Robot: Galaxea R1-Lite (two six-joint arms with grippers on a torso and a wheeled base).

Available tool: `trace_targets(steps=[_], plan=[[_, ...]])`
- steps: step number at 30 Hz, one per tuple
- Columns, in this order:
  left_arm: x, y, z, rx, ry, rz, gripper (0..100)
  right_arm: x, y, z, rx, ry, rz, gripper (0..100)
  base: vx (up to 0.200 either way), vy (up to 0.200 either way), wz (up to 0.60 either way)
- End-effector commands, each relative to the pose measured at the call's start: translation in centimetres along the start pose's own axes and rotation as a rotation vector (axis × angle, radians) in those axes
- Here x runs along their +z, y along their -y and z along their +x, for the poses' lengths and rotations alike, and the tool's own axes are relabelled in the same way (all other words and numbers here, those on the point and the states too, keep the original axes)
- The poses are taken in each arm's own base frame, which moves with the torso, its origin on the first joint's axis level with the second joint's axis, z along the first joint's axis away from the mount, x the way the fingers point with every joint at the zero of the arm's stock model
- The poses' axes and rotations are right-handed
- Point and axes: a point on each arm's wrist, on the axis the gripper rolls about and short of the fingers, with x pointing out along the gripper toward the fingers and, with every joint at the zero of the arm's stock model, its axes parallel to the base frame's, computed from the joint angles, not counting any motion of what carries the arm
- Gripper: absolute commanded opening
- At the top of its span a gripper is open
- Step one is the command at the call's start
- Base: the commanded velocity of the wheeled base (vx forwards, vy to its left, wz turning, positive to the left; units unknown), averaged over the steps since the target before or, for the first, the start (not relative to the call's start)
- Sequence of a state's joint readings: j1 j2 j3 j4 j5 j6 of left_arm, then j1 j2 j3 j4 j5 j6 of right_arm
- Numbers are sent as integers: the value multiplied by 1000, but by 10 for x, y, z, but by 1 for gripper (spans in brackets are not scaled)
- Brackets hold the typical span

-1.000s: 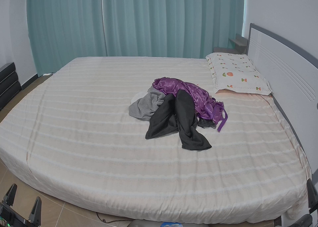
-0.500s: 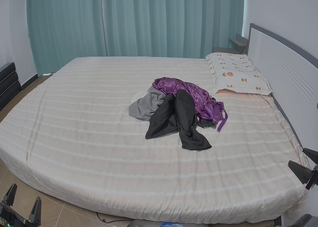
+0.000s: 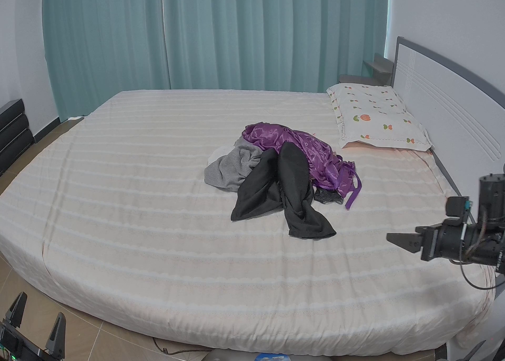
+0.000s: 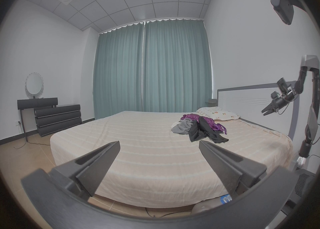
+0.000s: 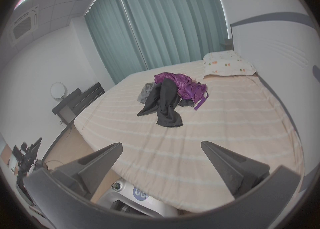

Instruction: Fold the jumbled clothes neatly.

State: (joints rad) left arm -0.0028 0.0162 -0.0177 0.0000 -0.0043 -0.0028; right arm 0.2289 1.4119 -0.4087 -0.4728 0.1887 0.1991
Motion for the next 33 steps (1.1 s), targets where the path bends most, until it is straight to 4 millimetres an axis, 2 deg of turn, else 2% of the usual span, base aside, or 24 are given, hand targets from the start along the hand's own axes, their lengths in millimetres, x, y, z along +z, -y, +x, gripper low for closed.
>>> trace_targets(steps=[1, 2, 3, 4, 5, 6, 12, 16, 22, 30, 32, 33], plan=[[-5, 0, 0, -1, -1, 0, 100, -14, 7, 124, -45, -125, 87, 100, 0, 0, 0], [-5, 0, 0, -1, -1, 0, 100, -17, 5, 149, -48, -106, 138, 100, 0, 0, 0], [-5, 0, 0, -1, -1, 0, 100, -18, 5, 151, -49, -107, 141, 100, 0, 0, 0], [-5, 0, 0, 1, -1, 0, 100, -23, 5, 171, -54, -103, 181, 100, 0, 0, 0], [-5, 0, 0, -1, -1, 0, 100, -24, 5, 173, -55, -103, 183, 100, 0, 0, 0], [-5, 0, 0, -1, -1, 0, 100, -33, 6, 193, -68, -103, 207, 100, 0, 0, 0], [-5, 0, 0, -1, -1, 0, 100, -44, 3, 233, -77, -75, 239, 100, 0, 0, 0], [-5, 0, 0, -1, -1, 0, 100, -46, 4, 250, -74, -67, 267, 100, 0, 0, 0], [-5, 0, 0, 1, -1, 0, 100, -41, 4, 260, -69, -51, 281, 100, 0, 0, 0], [-5, 0, 0, -1, -1, 0, 100, -30, 6, 285, -76, -44, 287, 100, 0, 0, 0], [-5, 0, 0, -1, -1, 0, 100, -30, 6, 285, -76, -44, 287, 100, 0, 0, 0], [-5, 0, 0, -1, -1, 0, 100, -27, 6, 294, -81, -52, 287, 100, 0, 0, 0]])
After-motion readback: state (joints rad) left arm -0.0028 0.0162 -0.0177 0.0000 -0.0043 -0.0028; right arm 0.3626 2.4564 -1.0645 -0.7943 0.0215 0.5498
